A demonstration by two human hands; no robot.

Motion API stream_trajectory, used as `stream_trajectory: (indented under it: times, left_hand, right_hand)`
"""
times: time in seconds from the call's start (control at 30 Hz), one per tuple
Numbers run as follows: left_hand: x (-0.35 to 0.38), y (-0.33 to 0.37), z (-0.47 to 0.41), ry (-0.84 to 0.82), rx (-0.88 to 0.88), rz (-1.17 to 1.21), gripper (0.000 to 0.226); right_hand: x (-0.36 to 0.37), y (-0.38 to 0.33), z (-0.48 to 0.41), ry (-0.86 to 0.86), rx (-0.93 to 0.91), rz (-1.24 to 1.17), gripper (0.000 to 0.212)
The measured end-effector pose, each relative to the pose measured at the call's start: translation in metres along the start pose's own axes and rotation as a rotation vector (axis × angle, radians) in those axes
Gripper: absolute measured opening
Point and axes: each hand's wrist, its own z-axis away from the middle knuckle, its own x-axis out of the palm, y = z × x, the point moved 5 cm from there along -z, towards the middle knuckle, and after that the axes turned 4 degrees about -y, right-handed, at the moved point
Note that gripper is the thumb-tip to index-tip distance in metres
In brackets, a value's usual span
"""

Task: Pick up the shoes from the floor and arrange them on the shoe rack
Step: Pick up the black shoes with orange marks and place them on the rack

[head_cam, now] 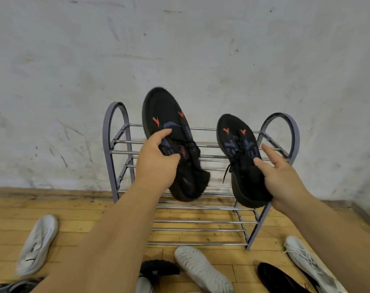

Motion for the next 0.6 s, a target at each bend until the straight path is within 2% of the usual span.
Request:
stream_trajectory:
  times: [0.07,0.13,0.3,0.4,0.6]
  left_hand:
    - [0.012,-0.001,0.001,-0.08,-0.049,0.136,0.06]
    - [0.02,-0.001,-0.003,-0.119,-0.046,0.157,0.06]
    - [0.032,-0.004,-0.018,-0.081,-0.029,0.175,0.062]
    - [0.045,-0.014,-0.022,-0.033,-0.114,0.254,0.058]
    - [0.064,-0.039,-0.025,-0.122,-0.335,0.462,0.063]
  right_hand:
    - [0.005,0.007,-0.003,0.018,0.022,-0.02,0.054]
    - [0.009,0.009,-0.01,0.029,0.029,-0.062,0.054]
    - [0.021,0.011,-0.025,0.014,0.029,-0.159,0.055]
    - [0.026,0.017,-0.03,-0.059,0.046,-0.139,0.06]
    - [0.026,0.029,-0.032,-0.175,0.078,-0.174,0.058]
